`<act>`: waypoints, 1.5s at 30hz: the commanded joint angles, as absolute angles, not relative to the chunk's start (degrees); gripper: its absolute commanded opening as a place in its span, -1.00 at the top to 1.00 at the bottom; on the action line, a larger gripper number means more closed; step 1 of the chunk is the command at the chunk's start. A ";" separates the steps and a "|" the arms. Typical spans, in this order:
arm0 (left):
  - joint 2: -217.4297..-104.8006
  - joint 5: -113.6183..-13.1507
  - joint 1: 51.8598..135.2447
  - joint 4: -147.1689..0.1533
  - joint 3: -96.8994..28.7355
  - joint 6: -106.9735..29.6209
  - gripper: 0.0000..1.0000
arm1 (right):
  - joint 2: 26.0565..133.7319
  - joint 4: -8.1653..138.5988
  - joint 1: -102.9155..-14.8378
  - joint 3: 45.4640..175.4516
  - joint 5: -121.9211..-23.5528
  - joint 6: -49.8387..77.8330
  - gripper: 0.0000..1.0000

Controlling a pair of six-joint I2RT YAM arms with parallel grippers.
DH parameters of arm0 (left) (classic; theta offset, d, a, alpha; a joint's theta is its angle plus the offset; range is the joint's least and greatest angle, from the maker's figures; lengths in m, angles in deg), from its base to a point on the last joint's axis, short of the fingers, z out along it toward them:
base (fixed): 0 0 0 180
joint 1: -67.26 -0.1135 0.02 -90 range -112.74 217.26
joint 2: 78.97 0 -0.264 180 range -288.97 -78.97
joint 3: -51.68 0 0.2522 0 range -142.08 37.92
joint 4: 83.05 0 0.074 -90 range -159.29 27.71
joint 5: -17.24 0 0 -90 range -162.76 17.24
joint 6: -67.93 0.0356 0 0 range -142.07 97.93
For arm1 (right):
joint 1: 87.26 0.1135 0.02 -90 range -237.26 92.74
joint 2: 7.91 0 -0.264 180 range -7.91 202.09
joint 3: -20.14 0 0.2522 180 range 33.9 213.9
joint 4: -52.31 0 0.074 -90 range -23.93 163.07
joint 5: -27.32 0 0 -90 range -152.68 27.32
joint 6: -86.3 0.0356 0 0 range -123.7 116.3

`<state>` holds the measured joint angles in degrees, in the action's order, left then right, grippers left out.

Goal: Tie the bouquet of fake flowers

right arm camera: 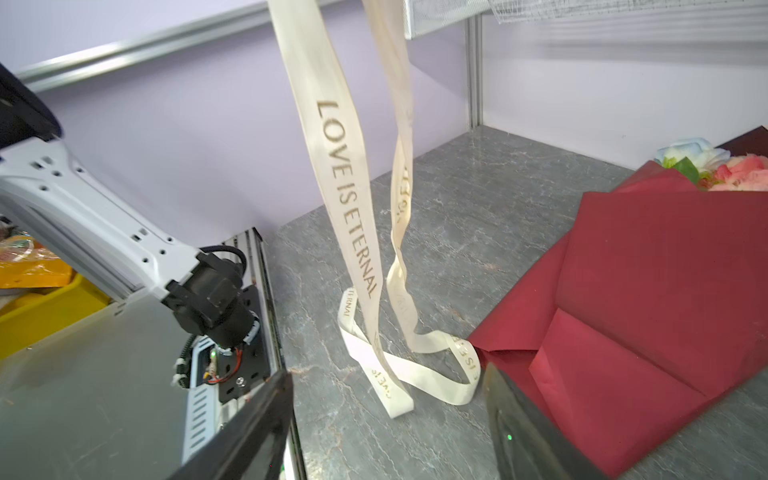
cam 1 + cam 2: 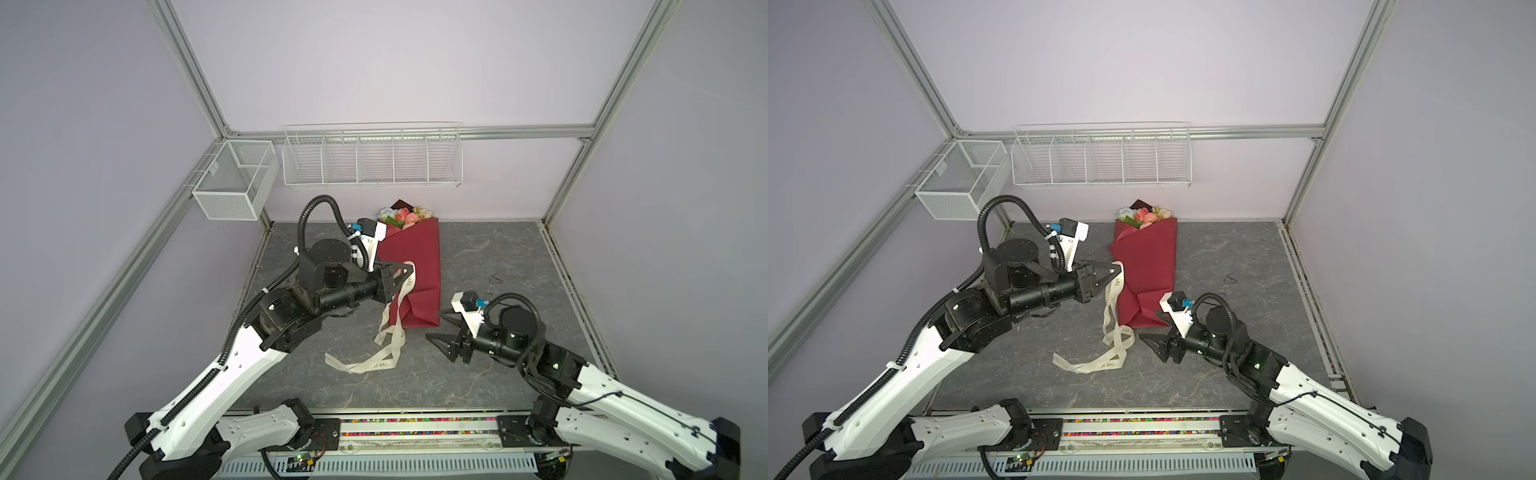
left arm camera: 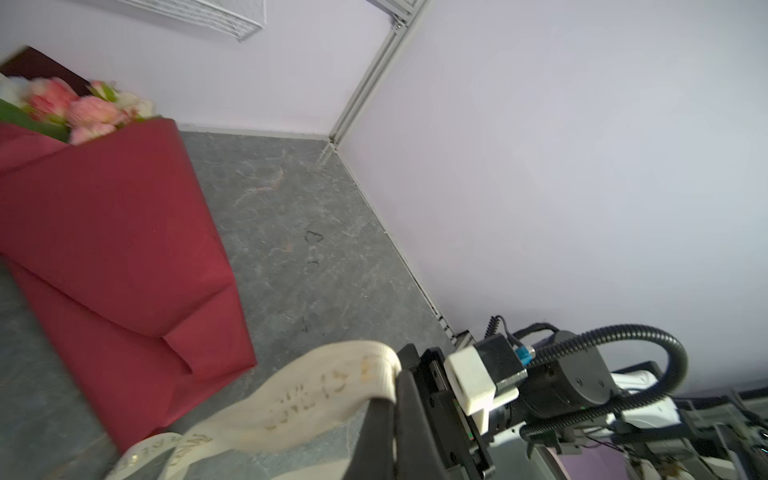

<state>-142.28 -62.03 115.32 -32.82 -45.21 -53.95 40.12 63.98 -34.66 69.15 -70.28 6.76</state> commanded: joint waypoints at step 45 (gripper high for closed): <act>-124.56 -80.17 109.87 -9.58 -35.62 -54.45 1.00 | 88.32 99.29 -22.60 100.57 -34.53 51.68 0.83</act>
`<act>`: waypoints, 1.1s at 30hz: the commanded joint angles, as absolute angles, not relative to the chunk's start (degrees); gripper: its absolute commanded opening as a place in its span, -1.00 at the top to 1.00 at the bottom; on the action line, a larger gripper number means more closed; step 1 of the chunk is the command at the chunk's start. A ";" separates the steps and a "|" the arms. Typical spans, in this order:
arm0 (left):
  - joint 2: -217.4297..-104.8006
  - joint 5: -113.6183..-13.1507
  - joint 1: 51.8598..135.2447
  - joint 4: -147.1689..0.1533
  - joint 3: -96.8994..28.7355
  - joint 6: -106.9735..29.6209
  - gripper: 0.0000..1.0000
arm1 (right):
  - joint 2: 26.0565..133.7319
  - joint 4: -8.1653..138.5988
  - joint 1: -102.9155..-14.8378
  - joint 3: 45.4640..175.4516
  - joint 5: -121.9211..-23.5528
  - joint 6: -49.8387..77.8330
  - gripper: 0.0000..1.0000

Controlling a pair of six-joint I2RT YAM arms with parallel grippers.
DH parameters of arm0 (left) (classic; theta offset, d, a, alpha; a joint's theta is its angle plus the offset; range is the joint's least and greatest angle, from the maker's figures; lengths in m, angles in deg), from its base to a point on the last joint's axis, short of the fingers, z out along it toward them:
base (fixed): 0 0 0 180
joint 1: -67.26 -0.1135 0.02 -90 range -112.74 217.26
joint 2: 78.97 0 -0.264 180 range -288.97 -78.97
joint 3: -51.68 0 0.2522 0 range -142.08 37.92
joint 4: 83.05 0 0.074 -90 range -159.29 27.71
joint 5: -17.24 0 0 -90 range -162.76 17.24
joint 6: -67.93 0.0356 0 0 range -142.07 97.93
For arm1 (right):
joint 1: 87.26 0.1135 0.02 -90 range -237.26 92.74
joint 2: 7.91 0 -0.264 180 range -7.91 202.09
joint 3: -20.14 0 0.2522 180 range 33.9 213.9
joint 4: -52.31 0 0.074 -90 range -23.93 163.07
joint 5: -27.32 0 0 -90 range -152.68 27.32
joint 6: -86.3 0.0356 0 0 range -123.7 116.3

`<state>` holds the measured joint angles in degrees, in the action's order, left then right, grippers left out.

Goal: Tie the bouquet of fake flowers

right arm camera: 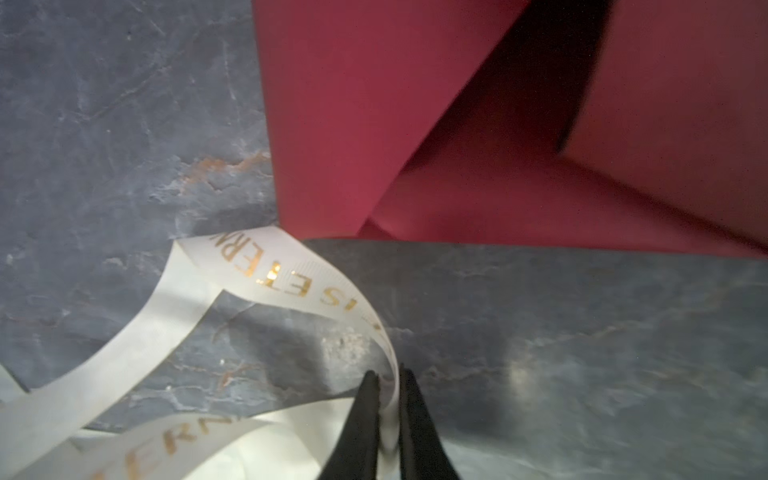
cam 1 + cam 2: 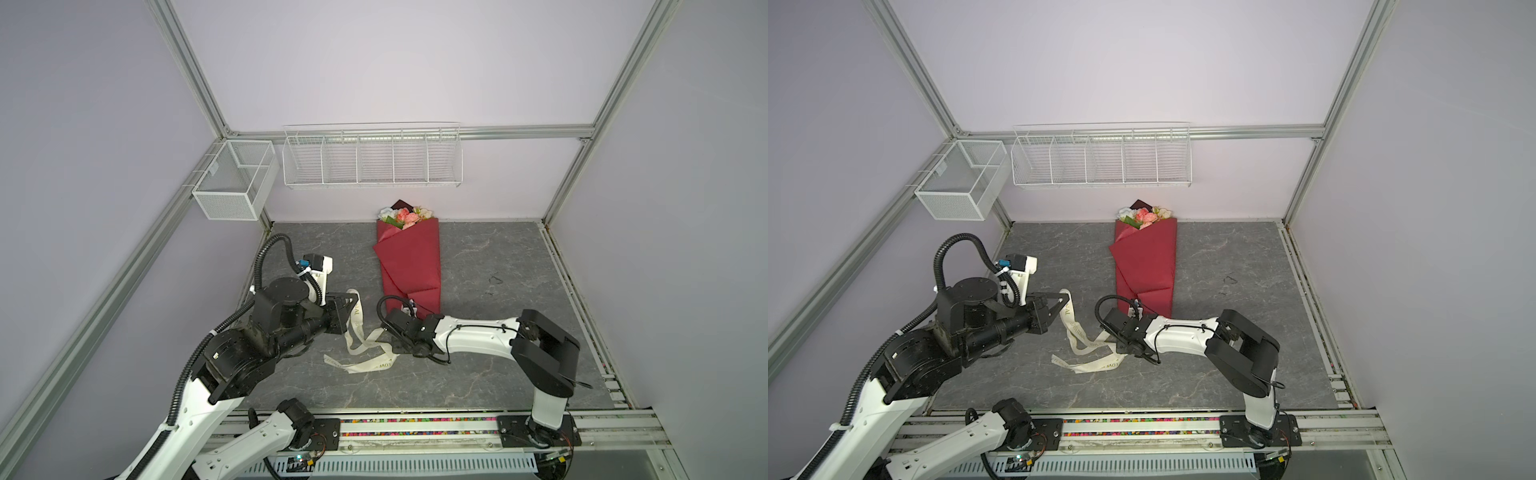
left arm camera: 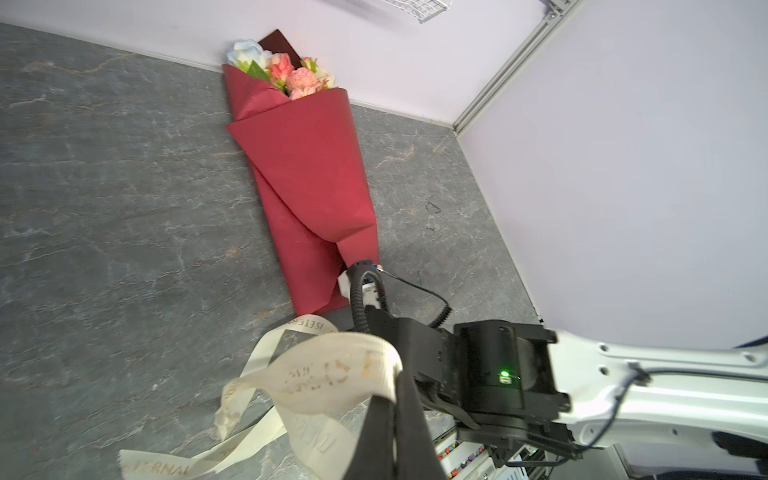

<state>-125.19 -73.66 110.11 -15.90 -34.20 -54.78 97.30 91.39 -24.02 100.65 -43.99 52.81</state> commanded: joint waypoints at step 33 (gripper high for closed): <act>-147.56 -71.47 110.57 -18.86 -20.98 -55.58 -0.22 | 35.28 128.31 -51.40 93.56 -6.89 26.78 0.87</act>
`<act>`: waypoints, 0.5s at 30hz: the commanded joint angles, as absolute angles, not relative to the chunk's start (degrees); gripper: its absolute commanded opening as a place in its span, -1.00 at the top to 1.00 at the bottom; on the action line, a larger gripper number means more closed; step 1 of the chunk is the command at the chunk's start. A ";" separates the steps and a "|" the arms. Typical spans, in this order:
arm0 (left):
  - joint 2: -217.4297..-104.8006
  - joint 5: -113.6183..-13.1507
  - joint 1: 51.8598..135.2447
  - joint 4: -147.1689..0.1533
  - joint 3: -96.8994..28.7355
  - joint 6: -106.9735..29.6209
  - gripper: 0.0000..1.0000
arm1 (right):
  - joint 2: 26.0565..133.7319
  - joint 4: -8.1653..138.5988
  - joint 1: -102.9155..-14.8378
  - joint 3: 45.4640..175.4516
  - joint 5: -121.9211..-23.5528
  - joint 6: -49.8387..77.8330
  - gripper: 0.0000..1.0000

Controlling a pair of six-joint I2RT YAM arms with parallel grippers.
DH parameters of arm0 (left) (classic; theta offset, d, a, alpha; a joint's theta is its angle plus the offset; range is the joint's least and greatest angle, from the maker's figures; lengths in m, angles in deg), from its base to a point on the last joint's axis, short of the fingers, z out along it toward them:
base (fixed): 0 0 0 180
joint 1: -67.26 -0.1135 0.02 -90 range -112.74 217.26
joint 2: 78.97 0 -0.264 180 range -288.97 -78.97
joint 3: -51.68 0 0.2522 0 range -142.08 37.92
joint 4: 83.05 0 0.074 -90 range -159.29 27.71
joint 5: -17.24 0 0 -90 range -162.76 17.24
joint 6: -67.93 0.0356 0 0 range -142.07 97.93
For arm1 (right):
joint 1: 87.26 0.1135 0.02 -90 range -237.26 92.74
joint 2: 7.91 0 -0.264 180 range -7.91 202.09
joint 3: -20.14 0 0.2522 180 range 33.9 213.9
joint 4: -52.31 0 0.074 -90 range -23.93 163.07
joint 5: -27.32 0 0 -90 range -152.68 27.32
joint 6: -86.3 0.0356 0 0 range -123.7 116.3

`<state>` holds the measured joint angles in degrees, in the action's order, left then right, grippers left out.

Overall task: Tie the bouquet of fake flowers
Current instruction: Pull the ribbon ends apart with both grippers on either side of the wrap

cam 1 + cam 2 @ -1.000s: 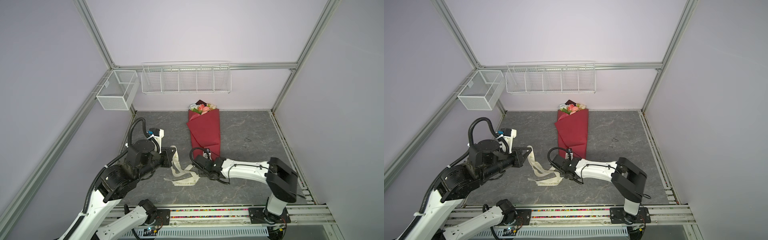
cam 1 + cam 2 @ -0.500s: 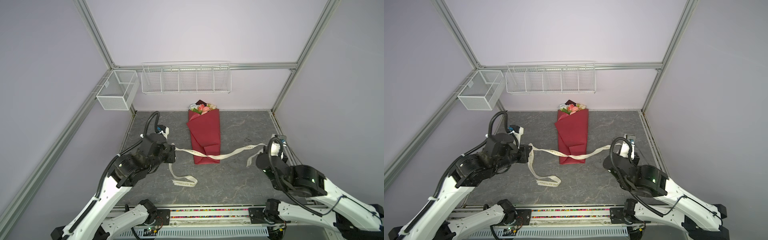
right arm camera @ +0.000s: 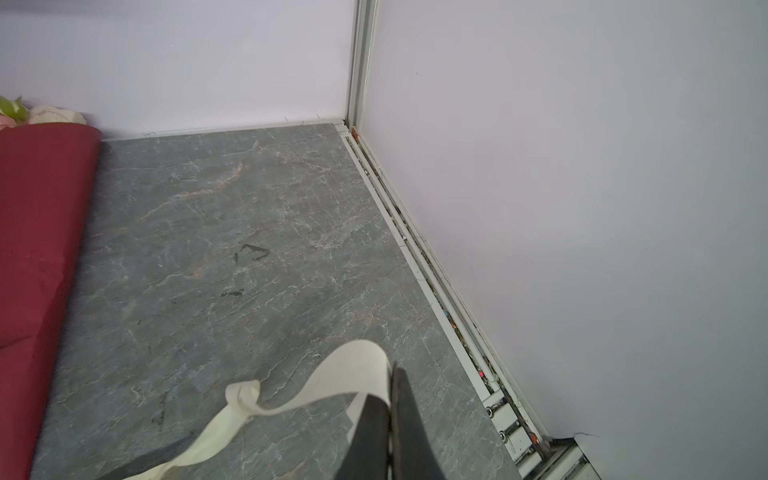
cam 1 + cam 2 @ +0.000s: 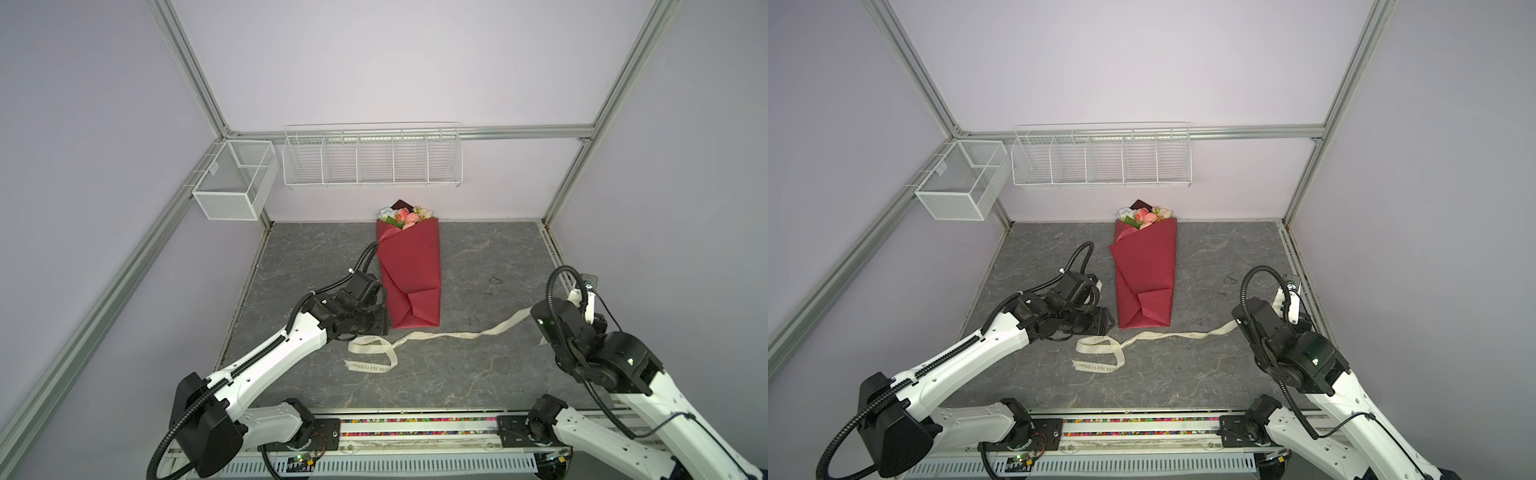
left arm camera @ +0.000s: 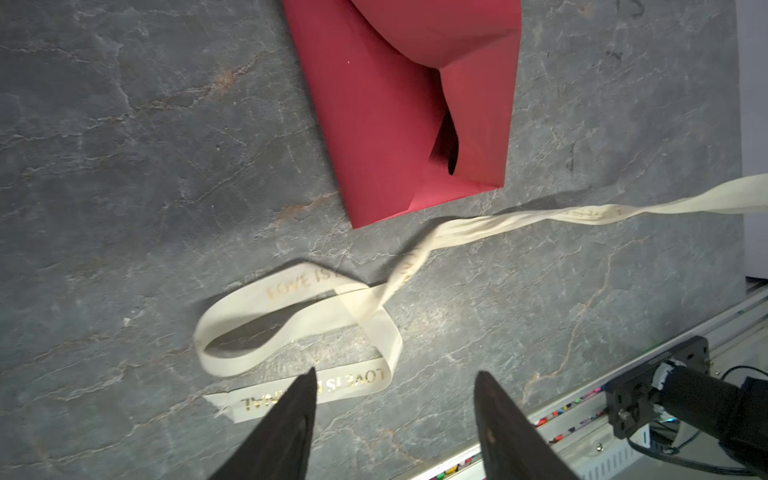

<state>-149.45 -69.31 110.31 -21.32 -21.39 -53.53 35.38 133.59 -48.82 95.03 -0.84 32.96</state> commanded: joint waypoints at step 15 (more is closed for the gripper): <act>-154.24 -69.22 123.32 -27.94 -10.30 -65.09 0.08 | 39.41 119.50 -62.34 91.66 -21.31 19.61 0.87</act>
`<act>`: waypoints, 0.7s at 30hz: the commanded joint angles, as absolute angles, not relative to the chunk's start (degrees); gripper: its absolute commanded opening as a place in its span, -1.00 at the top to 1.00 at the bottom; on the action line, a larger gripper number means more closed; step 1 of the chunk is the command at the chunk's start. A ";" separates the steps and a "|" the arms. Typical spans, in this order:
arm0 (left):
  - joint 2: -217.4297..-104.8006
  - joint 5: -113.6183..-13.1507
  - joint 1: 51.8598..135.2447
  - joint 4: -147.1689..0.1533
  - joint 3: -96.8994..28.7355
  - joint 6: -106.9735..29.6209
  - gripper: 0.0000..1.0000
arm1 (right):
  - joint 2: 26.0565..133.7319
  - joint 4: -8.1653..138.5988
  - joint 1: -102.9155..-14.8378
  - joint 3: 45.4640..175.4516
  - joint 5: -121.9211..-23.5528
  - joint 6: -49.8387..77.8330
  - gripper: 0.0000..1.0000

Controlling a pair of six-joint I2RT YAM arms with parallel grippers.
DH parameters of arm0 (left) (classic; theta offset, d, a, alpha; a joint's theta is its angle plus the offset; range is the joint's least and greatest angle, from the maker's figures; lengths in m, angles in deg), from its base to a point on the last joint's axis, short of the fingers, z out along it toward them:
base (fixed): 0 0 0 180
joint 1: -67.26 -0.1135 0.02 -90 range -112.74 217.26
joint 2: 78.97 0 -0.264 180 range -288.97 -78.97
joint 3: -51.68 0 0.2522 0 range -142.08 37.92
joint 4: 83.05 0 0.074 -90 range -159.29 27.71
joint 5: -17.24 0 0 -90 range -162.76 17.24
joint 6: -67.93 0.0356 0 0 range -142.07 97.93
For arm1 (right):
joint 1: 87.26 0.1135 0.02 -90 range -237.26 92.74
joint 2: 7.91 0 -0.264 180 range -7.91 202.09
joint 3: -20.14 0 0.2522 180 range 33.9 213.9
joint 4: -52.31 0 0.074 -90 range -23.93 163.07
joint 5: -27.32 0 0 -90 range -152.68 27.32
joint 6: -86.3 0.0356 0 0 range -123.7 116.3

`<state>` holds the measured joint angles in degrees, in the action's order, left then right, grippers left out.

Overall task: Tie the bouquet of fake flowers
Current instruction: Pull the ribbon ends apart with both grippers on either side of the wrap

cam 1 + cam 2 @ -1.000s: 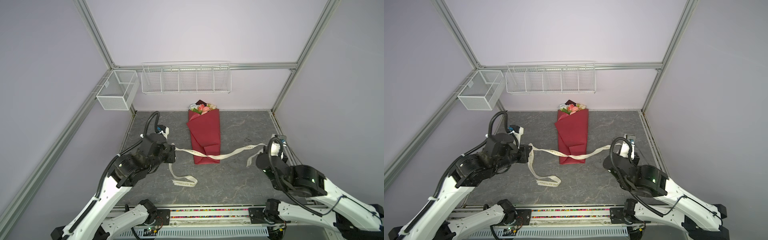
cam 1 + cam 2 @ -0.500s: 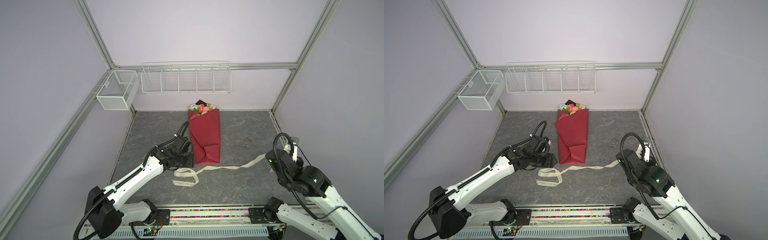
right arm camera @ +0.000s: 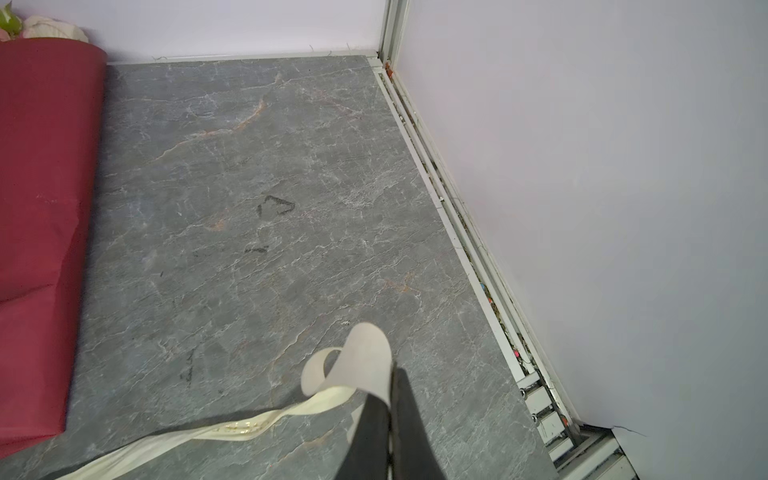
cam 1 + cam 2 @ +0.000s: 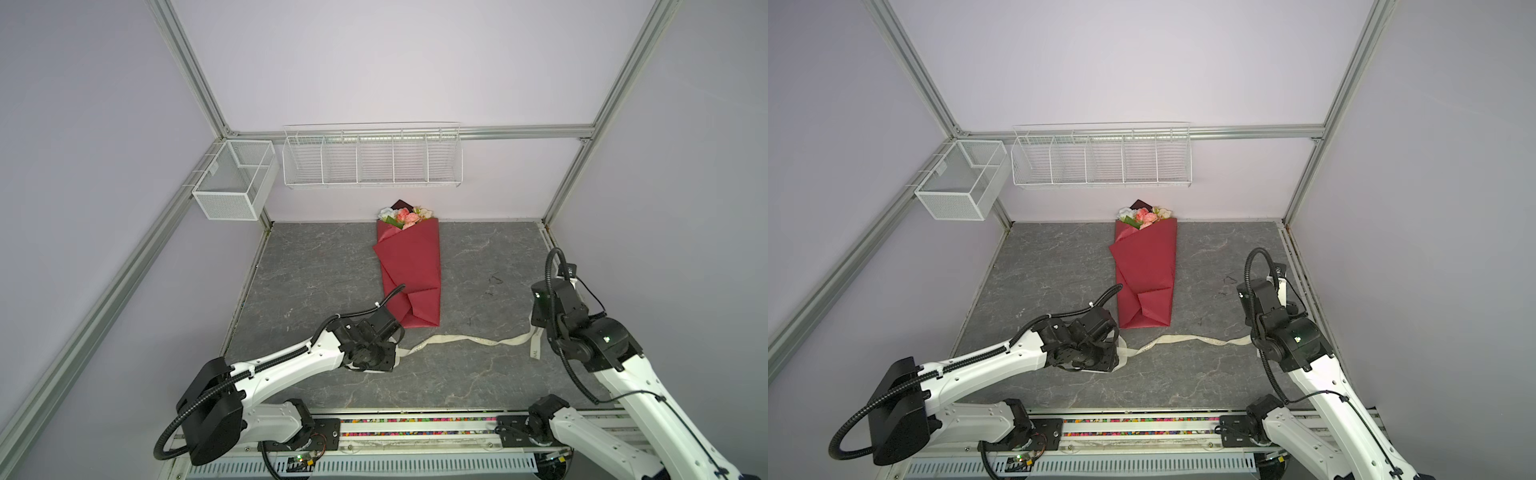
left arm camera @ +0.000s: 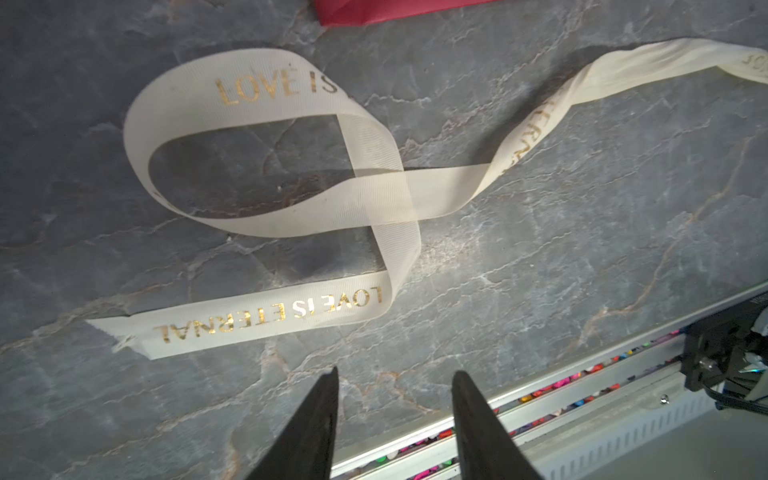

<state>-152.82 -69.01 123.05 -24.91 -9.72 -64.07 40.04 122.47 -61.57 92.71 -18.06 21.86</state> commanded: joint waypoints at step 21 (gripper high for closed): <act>-169.29 -69.39 123.34 -27.97 -13.68 -60.79 0.62 | 37.09 119.67 -64.21 89.01 -22.67 19.58 0.86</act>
<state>-169.17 -67.30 123.16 -29.37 -12.36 -61.25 37.59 120.20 -63.67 90.15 -22.65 20.20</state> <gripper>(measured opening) 0.205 0.069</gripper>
